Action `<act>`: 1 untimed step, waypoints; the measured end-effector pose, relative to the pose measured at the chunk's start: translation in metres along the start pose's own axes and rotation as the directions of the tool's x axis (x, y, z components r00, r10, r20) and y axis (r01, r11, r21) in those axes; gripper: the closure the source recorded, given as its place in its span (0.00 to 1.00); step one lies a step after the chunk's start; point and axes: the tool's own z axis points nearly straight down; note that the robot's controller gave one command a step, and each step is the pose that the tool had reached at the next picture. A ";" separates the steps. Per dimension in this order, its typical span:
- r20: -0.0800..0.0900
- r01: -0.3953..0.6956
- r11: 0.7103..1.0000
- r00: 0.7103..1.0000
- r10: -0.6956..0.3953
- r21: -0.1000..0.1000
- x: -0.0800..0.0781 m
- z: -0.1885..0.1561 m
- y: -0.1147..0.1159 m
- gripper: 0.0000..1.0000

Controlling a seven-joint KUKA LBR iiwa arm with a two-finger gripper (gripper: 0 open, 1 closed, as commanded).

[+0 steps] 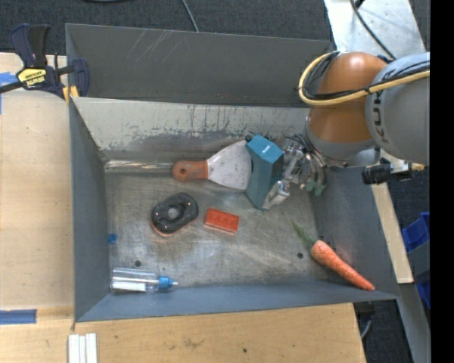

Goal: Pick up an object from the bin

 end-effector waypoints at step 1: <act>-0.007 0.165 0.986 0.986 -0.165 0.009 -0.013 0.032 0.013 1.00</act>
Offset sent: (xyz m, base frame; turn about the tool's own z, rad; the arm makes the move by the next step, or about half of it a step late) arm 0.0000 0.0000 0.0000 0.0000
